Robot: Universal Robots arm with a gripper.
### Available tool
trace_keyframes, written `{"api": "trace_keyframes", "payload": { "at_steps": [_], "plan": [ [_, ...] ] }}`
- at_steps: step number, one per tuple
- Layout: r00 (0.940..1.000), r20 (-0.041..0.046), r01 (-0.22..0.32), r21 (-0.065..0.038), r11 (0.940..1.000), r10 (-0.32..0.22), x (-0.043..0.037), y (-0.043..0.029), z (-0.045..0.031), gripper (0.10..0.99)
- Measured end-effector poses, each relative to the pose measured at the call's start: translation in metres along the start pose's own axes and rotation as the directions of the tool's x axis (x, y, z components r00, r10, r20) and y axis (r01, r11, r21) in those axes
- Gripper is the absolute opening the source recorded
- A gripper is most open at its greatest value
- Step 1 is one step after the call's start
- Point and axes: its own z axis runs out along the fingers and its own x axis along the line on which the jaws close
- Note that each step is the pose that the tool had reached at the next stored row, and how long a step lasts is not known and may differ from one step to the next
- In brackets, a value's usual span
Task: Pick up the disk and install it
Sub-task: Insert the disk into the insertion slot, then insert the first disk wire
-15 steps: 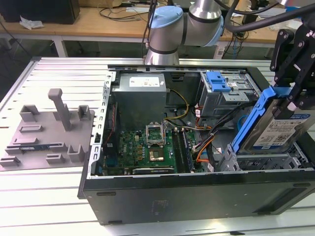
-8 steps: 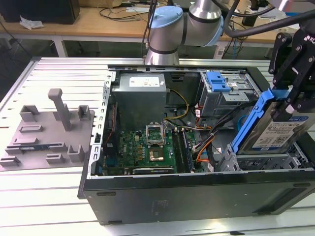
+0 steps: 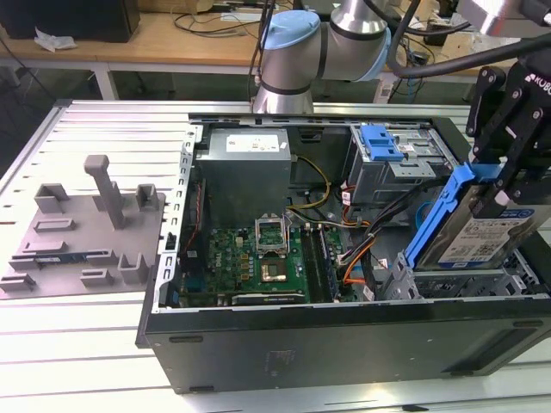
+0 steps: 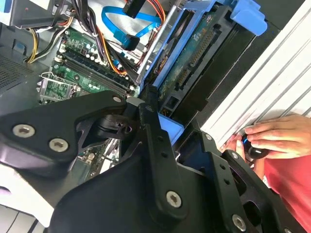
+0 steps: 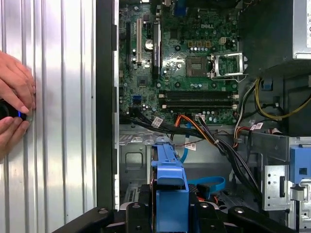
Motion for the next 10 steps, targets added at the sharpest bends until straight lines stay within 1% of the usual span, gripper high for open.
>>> {"api": "trace_keyframes", "payload": {
  "at_steps": [1,2,3,10],
  "plan": [
    [1.0000,0.0000,0.000,0.000,1.0000,0.000,0.0009,-0.0001,0.0154,0.369],
    [1.0000,-0.0001,0.000,0.000,1.0000,0.000,0.0015,-0.0001,0.0206,0.439],
    [1.0000,-0.0002,0.000,0.000,1.0000,0.000,0.0015,-0.0002,0.0207,0.565],
    [1.0000,-0.0003,0.000,0.000,1.0000,0.000,0.0015,-0.0002,0.0207,0.565]
  ]
}}
